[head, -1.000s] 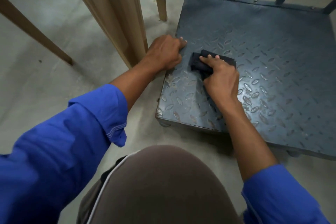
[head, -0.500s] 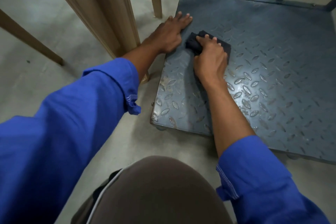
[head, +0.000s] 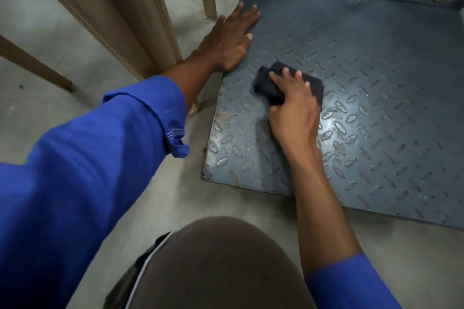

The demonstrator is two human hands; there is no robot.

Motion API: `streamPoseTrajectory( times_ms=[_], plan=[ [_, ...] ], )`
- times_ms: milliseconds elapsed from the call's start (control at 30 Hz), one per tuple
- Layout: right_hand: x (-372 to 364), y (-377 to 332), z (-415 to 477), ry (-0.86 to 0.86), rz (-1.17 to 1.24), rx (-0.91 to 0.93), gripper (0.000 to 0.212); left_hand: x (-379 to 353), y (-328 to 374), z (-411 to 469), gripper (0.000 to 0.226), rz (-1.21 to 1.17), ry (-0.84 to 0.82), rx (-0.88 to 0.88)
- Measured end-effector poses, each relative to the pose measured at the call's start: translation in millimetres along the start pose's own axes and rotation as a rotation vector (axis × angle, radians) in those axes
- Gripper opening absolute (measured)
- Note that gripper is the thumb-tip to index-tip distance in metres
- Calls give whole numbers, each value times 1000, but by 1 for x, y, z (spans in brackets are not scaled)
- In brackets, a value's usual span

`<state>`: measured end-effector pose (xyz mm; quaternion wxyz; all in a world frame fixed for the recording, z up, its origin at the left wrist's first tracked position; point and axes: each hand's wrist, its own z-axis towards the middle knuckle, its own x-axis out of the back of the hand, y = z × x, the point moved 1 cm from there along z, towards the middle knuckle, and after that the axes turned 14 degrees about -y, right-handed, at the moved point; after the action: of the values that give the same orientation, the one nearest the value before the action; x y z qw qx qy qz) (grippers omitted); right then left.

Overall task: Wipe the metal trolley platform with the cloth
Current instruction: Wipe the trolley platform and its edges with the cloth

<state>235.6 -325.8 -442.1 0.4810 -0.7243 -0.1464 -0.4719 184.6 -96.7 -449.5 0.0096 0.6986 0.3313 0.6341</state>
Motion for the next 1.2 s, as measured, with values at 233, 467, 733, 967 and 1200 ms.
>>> streamPoseTrajectory(
  times_ms=[233, 467, 733, 967, 1200],
  plan=[
    [-23, -43, 26, -87, -85, 173, 65, 3, 0, 10, 59, -59, -59, 42],
    [10, -25, -62, -276, 297, 360, 71, -8, 5, 0, 56, -106, -9, 88],
    [-17, -30, -81, -378, -20, 252, 77, -27, 11, -26, 56, -286, 68, 61],
    [23, -30, -89, -65, 266, 44, 71, -39, 20, -53, 58, -339, 88, 52],
    [-33, -55, -102, -265, 67, 116, 74, -52, 23, -71, 61, -429, 134, 34]
  ],
)
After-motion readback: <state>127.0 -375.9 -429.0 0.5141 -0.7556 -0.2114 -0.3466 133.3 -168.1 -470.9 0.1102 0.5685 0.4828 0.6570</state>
